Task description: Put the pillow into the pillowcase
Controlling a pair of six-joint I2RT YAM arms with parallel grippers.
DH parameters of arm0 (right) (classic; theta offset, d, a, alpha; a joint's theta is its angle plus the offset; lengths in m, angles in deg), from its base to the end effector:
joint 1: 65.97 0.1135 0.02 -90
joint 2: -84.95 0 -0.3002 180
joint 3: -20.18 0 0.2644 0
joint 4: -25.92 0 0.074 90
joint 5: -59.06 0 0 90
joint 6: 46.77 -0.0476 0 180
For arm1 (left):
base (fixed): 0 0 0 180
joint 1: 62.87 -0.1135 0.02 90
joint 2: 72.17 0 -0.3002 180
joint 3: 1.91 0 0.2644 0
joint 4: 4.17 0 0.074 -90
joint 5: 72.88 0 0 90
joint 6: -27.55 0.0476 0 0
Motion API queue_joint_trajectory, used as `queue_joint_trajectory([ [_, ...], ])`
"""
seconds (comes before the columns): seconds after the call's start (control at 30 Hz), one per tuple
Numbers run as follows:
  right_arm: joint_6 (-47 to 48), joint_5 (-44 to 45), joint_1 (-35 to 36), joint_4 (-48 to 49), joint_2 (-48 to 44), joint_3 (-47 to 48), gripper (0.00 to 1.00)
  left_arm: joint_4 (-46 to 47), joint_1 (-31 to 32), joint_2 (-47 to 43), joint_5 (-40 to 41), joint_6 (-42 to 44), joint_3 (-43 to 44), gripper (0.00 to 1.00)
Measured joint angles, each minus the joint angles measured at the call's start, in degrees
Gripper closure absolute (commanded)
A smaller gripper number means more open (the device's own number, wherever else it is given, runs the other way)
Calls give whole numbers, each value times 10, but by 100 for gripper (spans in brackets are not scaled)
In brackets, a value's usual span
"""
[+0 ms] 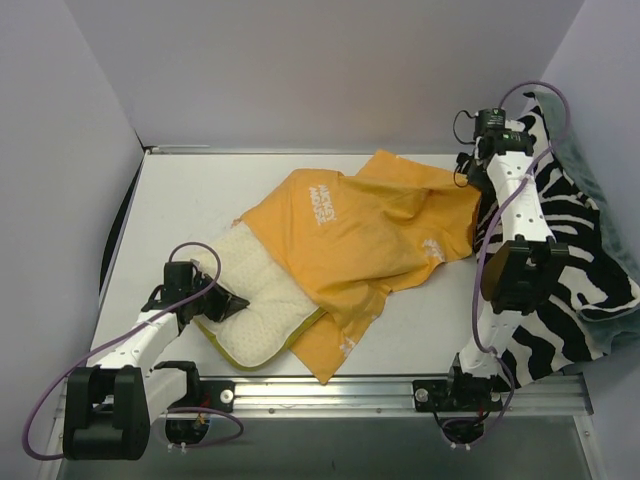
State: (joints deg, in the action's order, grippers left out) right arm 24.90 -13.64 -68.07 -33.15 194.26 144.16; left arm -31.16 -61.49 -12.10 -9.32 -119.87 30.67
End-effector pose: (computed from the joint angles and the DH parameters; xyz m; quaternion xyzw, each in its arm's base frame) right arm 0.4596 -0.0310 0.3802 0.2190 0.8866 -0.0832 0.3988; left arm 0.1720 -0.0253 0.1567 -0.3740 0.8512 -0.3355 0.1518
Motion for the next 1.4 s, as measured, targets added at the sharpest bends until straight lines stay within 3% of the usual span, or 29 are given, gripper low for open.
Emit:
queue_joint_trajectory([
  [0.03, -3, 10, -10, 0, -1, -13, 45, 0, 0, 0, 0, 0, 0, 100],
  [0.1, 1, 25, -16, -3, 2, -38, 24, 0, 0, 0, 0, 0, 0, 100],
  [0.27, 17, 10, 30, -14, 5, -57, 31, 0, 0, 0, 0, 0, 0, 100],
  [0.47, 43, -85, 245, -4, 26, 59, 33, 0, 0, 0, 0, 1, 0, 100],
  [0.67, 53, -151, 455, 5, 113, 143, 32, -2, -8, 0, -6, 3, 0, 100],
  [0.83, 40, -139, 502, -11, 218, 184, 34, -4, -15, -6, -10, 9, -4, 100],
  [0.97, 14, -108, 490, -18, 263, 196, 41, -4, -16, -10, -10, 9, -5, 100],
  [1.07, -3, -107, 473, -14, 266, 197, 65, -3, -16, -11, -10, 10, -7, 100],
  [1.1, -9, -109, 469, -9, 266, 200, 81, -2, -16, -11, -11, 10, -7, 100],
  [1.2, -23, -143, 457, 14, 266, 198, 100, -2, -16, -11, -11, 10, -7, 100],
  [1.4, -44, -269, 458, 98, 247, 128, 100, -1, -16, -10, -11, 12, -7, 100],
])
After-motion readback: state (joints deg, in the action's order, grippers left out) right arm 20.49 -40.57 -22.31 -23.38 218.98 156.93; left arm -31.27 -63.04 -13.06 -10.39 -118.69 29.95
